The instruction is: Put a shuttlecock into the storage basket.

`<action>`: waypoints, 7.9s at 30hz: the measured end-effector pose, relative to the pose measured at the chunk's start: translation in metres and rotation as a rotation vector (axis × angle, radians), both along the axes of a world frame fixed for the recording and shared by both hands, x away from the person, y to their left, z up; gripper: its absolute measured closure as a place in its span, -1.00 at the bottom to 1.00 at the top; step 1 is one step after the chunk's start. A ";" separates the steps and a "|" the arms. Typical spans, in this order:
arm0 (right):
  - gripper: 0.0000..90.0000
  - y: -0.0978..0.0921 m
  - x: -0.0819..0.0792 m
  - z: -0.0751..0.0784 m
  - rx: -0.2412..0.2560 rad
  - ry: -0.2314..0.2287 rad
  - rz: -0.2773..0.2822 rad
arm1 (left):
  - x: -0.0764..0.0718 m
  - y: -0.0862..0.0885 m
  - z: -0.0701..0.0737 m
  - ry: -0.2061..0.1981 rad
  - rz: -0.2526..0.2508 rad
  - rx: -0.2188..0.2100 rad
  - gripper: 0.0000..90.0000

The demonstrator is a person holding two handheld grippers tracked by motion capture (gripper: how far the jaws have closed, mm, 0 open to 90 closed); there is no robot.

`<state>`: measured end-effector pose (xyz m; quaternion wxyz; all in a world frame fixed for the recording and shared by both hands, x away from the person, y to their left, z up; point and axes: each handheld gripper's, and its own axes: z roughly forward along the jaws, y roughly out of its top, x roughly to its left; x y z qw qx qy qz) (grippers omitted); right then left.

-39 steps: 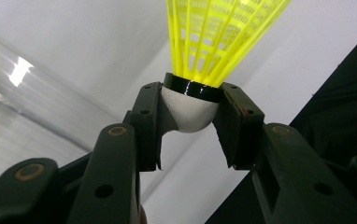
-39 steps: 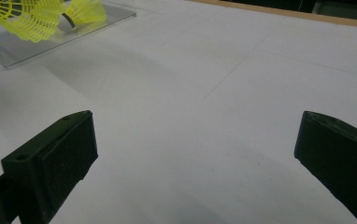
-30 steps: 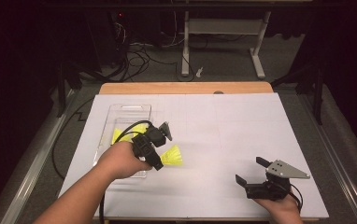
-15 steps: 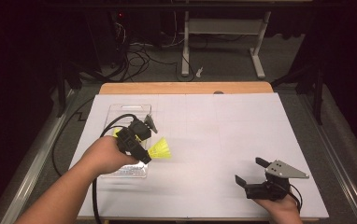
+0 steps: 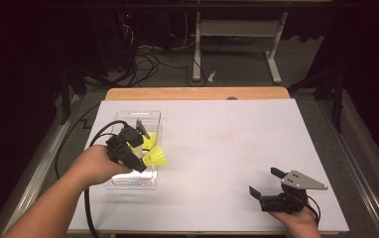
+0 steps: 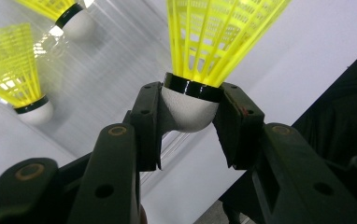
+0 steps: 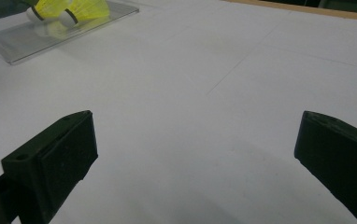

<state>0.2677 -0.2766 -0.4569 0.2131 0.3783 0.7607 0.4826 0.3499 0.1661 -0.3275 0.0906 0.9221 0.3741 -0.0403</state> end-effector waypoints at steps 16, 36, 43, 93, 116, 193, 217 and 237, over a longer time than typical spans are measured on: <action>-1.00 -0.001 0.000 0.000 0.004 -0.003 -0.003 | -0.001 0.042 -0.015 0.004 0.073 0.005 0.40; -1.00 -0.001 0.000 0.000 0.007 0.000 -0.006 | -0.004 0.078 -0.025 0.012 0.149 -0.004 0.40; -1.00 0.000 0.000 0.000 0.004 0.002 -0.003 | -0.005 0.082 -0.027 0.017 0.161 -0.003 0.40; -1.00 -0.001 0.000 0.000 0.014 0.007 0.006 | 0.014 0.082 -0.068 0.072 0.200 0.014 0.40; -1.00 -0.001 0.001 -0.001 0.018 0.010 0.009 | 0.014 0.079 -0.068 0.069 0.161 0.034 0.28; -0.99 -0.004 -0.001 0.002 0.037 -0.002 0.007 | -0.019 0.061 -0.051 -0.187 0.218 -0.166 -0.99; -1.00 -0.003 -0.001 0.001 0.046 -0.010 0.002 | -0.061 0.068 -0.085 -0.516 0.319 -0.456 -1.00; -1.00 -0.002 -0.006 0.006 0.066 -0.062 -0.018 | -0.087 0.095 -0.102 -0.701 0.267 -0.661 -0.99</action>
